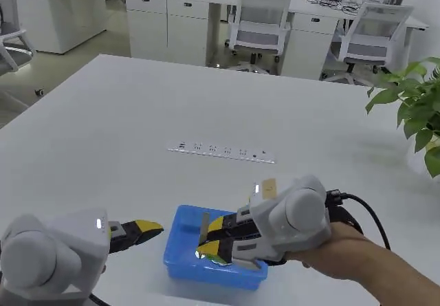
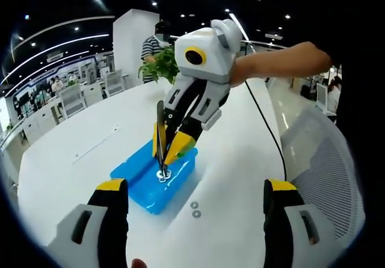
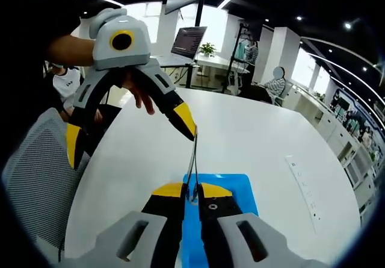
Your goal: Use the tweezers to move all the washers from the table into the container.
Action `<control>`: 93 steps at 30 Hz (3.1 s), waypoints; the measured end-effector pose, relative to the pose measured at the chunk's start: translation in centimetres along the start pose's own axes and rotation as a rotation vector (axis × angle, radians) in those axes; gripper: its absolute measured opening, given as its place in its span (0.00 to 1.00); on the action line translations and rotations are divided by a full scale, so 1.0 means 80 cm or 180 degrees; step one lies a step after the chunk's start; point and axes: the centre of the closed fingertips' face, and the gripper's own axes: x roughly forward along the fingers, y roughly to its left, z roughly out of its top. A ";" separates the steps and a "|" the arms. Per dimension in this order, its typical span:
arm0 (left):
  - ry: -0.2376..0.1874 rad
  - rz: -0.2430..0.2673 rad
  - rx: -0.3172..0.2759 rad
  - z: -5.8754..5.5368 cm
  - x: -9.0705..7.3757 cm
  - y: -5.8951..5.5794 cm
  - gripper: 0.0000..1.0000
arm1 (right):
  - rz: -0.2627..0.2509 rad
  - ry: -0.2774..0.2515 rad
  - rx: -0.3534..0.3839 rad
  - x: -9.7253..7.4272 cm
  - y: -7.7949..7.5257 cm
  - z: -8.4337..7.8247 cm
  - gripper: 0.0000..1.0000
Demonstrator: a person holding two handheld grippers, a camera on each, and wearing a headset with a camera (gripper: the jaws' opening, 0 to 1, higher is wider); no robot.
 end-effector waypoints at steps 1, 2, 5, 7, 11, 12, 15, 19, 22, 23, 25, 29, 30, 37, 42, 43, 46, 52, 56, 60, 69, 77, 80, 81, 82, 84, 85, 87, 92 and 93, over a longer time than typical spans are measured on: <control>-0.0011 0.0007 0.0000 0.001 -0.001 0.000 0.99 | 0.0000 -0.0004 -0.0008 0.001 -0.002 0.000 0.10; -0.0018 0.0017 -0.0004 0.001 -0.002 0.001 0.99 | 0.0001 -0.0005 -0.0024 0.002 -0.004 0.000 0.10; -0.0049 0.0054 -0.0008 0.003 -0.003 0.004 0.99 | 0.0005 0.0001 -0.0086 0.006 -0.012 -0.003 0.10; -0.0056 0.0066 -0.0009 0.003 -0.004 0.005 0.99 | 0.0006 -0.0002 -0.0082 0.009 -0.018 -0.005 0.10; -0.0060 0.0080 -0.0015 0.002 -0.004 0.007 0.99 | -0.0002 0.0011 -0.0080 0.015 -0.026 -0.011 0.10; -0.0066 0.0082 -0.0020 0.002 -0.003 0.007 0.99 | 0.0008 0.0018 -0.0062 0.018 -0.028 -0.014 0.10; -0.0075 0.0091 -0.0024 0.003 -0.003 0.009 0.99 | 0.0038 0.0029 -0.0068 0.023 -0.029 -0.022 0.10; -0.0080 0.0097 -0.0024 0.004 -0.001 0.012 0.99 | 0.0057 0.0059 -0.0047 0.030 -0.033 -0.033 0.10; -0.0074 0.0099 -0.0017 0.004 0.001 0.018 0.97 | 0.0070 0.0083 -0.0045 0.034 -0.036 -0.041 0.10; -0.0077 0.0100 -0.0019 0.004 0.002 0.020 0.97 | 0.0078 0.0092 -0.0038 0.035 -0.036 -0.043 0.10; -0.0083 0.0109 -0.0016 0.006 0.004 0.024 0.96 | 0.0086 0.0100 -0.0023 0.038 -0.038 -0.048 0.10; -0.0086 0.0123 0.0009 0.008 0.009 0.033 0.94 | 0.0115 0.0131 0.0004 0.043 -0.039 -0.057 0.10; -0.0086 0.0118 0.0013 0.009 0.011 0.034 0.93 | 0.0122 0.0139 0.0003 0.044 -0.039 -0.059 0.10; -0.0085 0.0070 0.0068 0.015 0.021 0.045 0.83 | 0.0137 0.0161 0.0042 0.048 -0.040 -0.068 0.10; -0.0071 -0.0033 0.0116 0.019 0.033 0.052 0.65 | 0.0137 0.0170 0.0090 0.051 -0.042 -0.076 0.10; -0.0074 -0.0048 0.0127 0.020 0.035 0.053 0.62 | 0.0140 0.0173 0.0089 0.051 -0.042 -0.077 0.10; -0.0036 -0.0060 0.0196 0.020 0.044 0.060 0.53 | 0.0143 0.0172 0.0107 0.052 -0.042 -0.080 0.10; -0.0009 0.0019 0.0304 0.025 0.060 0.079 0.31 | 0.0150 0.0164 0.0149 0.053 -0.042 -0.085 0.10; 0.0048 0.0109 0.0353 0.027 0.071 0.091 0.24 | 0.0153 0.0154 0.0139 0.052 -0.042 -0.084 0.10; 0.0052 0.0102 0.0366 0.028 0.079 0.094 0.21 | 0.0152 0.0154 0.0127 0.052 -0.042 -0.084 0.10; 0.0092 0.0024 0.0439 0.024 0.090 0.093 0.11 | 0.0168 0.0152 0.0090 0.053 -0.039 -0.084 0.10; 0.0119 -0.0022 0.0498 0.021 0.092 0.092 0.08 | 0.0165 0.0162 0.0033 0.052 -0.037 -0.083 0.11; 0.0119 -0.0053 0.0533 0.022 0.094 0.089 0.06 | 0.0172 0.0171 0.0004 0.052 -0.037 -0.084 0.12; 0.0123 -0.0056 0.0543 0.022 0.094 0.089 0.06 | 0.0172 0.0178 -0.0008 0.052 -0.037 -0.084 0.12; 0.0126 -0.0052 0.0557 0.022 0.094 0.089 0.06 | 0.0162 0.0182 -0.0018 0.052 -0.037 -0.084 0.12; 0.0129 -0.0062 0.0558 0.022 0.095 0.089 0.06 | 0.0159 0.0188 -0.0006 0.051 -0.037 -0.085 0.12; 0.0130 -0.0064 0.0567 0.023 0.095 0.088 0.06 | 0.0157 0.0189 -0.0011 0.051 -0.037 -0.085 0.12; 0.0133 -0.0069 0.0578 0.023 0.095 0.088 0.06 | 0.0154 0.0196 -0.0009 0.051 -0.037 -0.085 0.13; 0.0149 -0.0075 0.0591 0.022 0.094 0.088 0.05 | 0.0146 0.0198 -0.0013 0.049 -0.038 -0.084 0.13; 0.0149 -0.0072 0.0590 0.022 0.093 0.088 0.05 | 0.0143 0.0198 -0.0012 0.048 -0.038 -0.083 0.14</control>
